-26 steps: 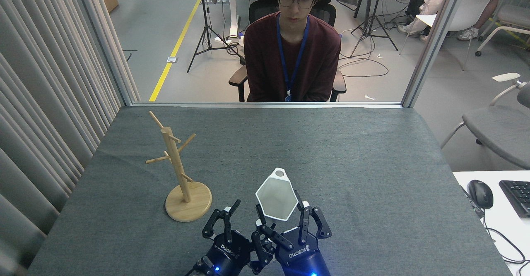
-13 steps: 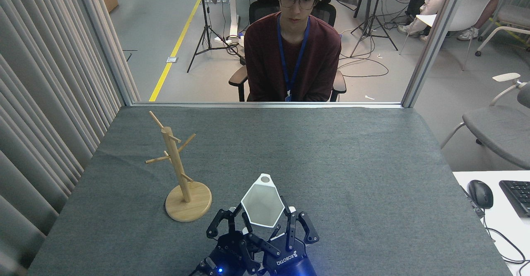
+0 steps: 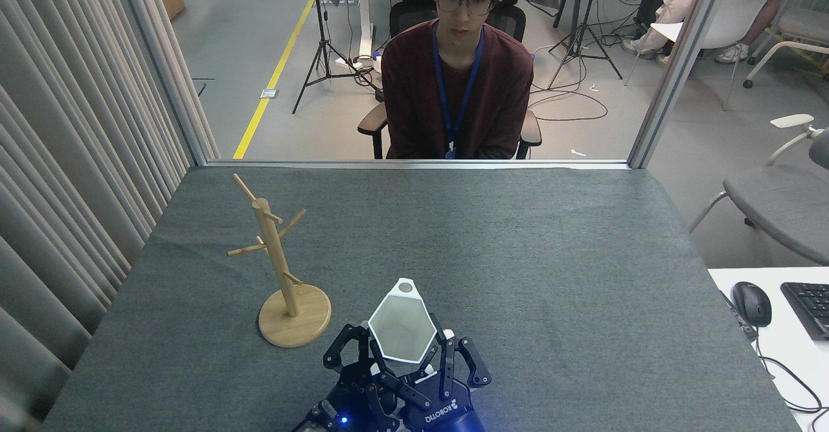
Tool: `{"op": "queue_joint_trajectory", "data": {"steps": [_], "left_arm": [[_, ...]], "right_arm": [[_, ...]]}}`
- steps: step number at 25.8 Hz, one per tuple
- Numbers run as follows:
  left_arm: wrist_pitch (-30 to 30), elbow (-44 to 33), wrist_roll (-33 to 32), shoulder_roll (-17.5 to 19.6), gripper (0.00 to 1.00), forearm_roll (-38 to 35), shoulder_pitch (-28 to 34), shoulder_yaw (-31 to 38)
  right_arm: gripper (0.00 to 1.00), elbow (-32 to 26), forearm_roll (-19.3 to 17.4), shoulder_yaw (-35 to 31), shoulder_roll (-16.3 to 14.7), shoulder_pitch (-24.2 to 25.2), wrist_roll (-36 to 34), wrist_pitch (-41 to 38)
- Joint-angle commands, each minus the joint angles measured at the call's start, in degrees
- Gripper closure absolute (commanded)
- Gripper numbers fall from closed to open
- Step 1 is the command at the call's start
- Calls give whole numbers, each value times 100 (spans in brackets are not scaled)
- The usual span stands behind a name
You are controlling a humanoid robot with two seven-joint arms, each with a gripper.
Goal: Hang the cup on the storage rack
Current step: 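Grasp the cup's rim with the left gripper beside the right gripper, then open the right gripper and withdraw it from the cup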
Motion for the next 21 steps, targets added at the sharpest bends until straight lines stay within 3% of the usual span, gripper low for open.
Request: {"op": "queue_joint_trajectory", "data": {"steps": [1,4,7,8,10,16,21], "left_arm": [[-6,5,-11,0,35,0,-19,-2],[-6,14,-20,9,47,0,-19,-2],[-6,14,-11,9,48,0,-19,-2],[-6,14,-11,9,48,0,-19,-2],[-6,5,-11,9,48,0,-19,-2],[3,23,-11,0,48,0,-28,-2],[3,40,-11,0,48,0,-28,-2]], "right_arm": [[37,5,1,12,10,1,1,-1],[37,5,1,12,2,1,-7,-1],[37,-4,1,12,2,1,-7,-1],[31,-3,1,12,10,1,-7,-1],[2,-4,-8,-5,19,1,-34,8],[1,-188,-8,21,28,1,-183,-45],[1,-917,-26,83,54,18,-552,-326]]}}
